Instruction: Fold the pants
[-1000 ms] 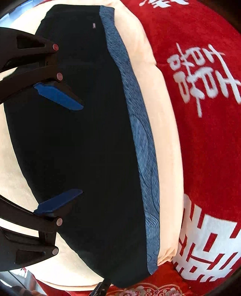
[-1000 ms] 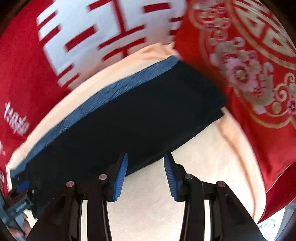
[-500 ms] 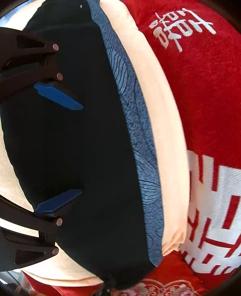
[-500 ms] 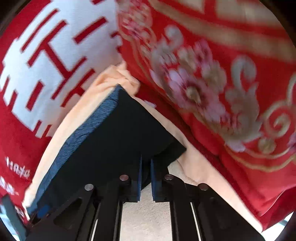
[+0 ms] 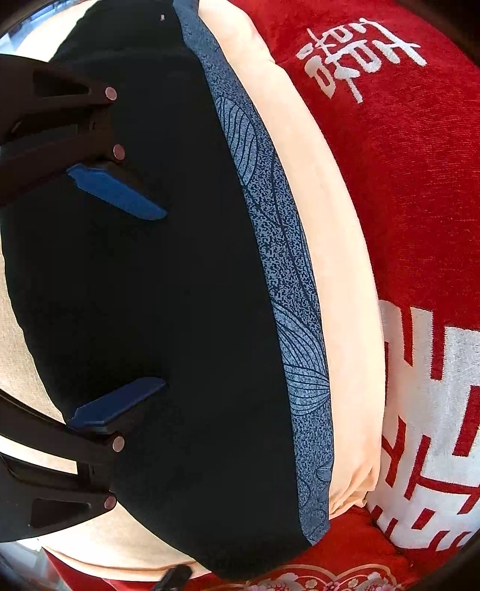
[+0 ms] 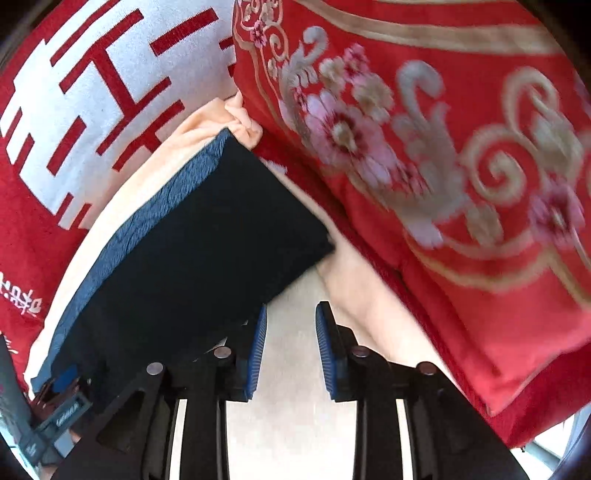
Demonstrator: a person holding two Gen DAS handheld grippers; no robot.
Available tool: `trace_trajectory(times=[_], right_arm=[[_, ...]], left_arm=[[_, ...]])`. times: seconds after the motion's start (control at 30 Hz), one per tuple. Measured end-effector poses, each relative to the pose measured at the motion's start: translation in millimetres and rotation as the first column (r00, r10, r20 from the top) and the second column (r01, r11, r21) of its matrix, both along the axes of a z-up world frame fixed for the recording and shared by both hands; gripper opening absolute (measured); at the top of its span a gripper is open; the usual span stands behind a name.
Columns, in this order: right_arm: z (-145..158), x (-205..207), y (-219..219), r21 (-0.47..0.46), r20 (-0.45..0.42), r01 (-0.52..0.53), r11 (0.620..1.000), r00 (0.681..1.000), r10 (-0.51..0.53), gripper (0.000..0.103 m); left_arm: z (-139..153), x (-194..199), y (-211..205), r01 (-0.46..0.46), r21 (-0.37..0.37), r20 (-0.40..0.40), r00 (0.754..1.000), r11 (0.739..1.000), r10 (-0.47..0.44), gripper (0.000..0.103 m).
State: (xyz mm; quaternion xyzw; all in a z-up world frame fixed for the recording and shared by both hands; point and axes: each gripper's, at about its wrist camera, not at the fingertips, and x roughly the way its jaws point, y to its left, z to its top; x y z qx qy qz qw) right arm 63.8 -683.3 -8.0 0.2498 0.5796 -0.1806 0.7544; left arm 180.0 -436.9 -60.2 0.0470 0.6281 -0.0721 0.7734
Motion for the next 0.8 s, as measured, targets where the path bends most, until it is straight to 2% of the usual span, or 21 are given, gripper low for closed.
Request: trace_trajectory(times=[0.07,0.13,0.37,0.43,0.63,0.8], right_arm=[[2,-3,6,0.012,0.001,-0.007,1.000,1.000,0.007,0.030],[4,0,16,0.017,0.007,-0.044,0.999,0.999,0.044,0.030],[11,37,57,-0.026,0.067,-0.230,0.973,0.971,0.231,0.031],[6,46,66,-0.020,0.063,-0.272,0.962,0.960,0.273,0.040],[-8,51,71,0.002,0.040,-0.299,0.954,0.954,0.298,0.042],[-7,50,68,0.016,0.041,-0.308,0.951,0.951,0.307,0.042]], left_arm=[[0,0,-1,-0.002,0.008,-0.002,1.000,1.000,0.002,0.091],[-2,1,0,-0.013,0.029,-0.005,1.000,0.999,0.013,0.101],[-4,2,0,-0.030,0.027,-0.016,0.999,0.999,0.030,0.101],[-4,2,-1,-0.033,0.030,-0.017,0.999,0.999,0.034,0.102],[-6,-1,1,-0.038,0.023,-0.013,0.999,0.999,0.038,0.102],[-8,-1,6,-0.051,0.000,-0.019,0.999,0.999,0.051,0.102]])
